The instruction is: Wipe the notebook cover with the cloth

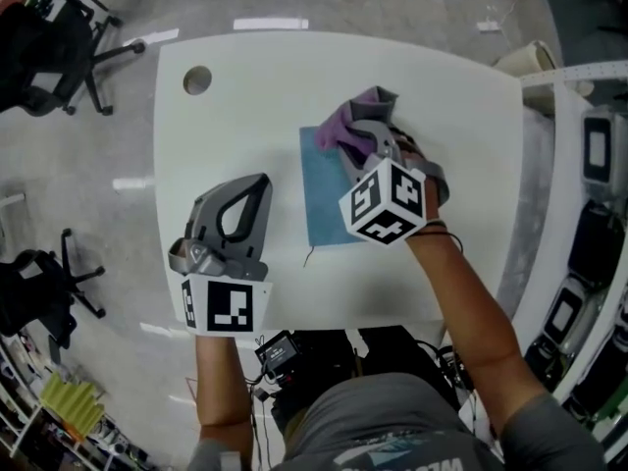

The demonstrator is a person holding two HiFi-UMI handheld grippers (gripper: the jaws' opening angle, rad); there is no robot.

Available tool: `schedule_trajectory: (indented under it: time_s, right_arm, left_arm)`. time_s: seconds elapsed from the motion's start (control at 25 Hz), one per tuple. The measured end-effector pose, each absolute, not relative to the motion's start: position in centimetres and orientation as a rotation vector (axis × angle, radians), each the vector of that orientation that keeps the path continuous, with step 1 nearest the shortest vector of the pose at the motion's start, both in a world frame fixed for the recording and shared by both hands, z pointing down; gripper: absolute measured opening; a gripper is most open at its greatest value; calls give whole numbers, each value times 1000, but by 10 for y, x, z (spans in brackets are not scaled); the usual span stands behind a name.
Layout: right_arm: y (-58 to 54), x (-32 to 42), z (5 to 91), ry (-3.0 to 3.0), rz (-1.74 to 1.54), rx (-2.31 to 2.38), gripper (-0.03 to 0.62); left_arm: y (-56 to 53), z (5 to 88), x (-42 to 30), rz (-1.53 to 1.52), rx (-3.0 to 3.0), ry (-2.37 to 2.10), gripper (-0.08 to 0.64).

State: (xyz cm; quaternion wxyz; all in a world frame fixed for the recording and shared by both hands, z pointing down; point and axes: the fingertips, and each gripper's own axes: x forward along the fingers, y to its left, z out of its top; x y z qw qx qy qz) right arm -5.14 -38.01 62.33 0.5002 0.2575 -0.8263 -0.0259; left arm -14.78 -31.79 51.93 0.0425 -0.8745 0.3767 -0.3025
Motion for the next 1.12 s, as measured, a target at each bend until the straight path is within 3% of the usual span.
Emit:
schedule_trajectory:
  time_s: [0.4, 1.12]
  right_arm:
    - [-374, -129, 623, -2087, -116, 480, 109]
    - [-385, -53, 621, -2037, -34, 613, 109]
  left_arm:
    - [-313, 516, -179, -984, -2641, 1256, 2]
    - [-316, 507, -154, -905, -2672, 1221, 2]
